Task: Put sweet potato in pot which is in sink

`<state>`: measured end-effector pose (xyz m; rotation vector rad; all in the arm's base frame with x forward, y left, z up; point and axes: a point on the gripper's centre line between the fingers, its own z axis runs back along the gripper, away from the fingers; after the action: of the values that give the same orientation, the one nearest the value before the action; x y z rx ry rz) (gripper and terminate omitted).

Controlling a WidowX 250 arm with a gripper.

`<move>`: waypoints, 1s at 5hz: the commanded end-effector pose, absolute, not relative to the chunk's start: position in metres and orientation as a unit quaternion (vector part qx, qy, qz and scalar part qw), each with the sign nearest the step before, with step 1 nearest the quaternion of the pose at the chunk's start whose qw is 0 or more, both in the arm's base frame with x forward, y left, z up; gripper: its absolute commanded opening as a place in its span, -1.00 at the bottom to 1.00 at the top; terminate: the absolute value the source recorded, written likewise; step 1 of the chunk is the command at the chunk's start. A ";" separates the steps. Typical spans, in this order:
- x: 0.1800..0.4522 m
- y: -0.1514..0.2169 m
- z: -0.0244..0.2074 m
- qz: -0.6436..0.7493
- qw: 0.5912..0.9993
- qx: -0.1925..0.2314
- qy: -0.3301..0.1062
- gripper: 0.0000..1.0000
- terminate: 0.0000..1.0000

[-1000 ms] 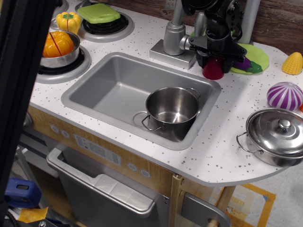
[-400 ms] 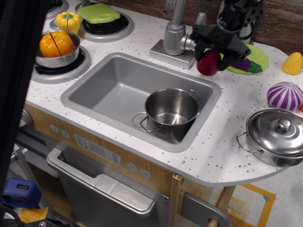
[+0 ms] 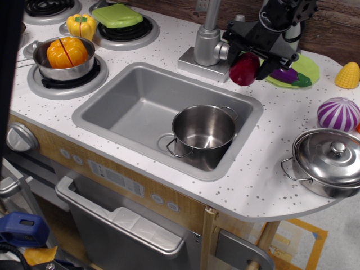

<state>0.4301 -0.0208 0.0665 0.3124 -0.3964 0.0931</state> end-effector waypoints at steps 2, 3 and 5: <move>0.402 -0.004 0.092 0.102 0.966 0.114 -0.207 -1.00 -1.00; 0.389 0.001 0.085 0.099 0.969 0.112 -0.197 1.00 -1.00; 0.369 0.000 0.062 0.116 0.970 0.081 -0.198 1.00 -1.00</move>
<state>0.3592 -0.0017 0.0286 0.1792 -0.3108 0.2095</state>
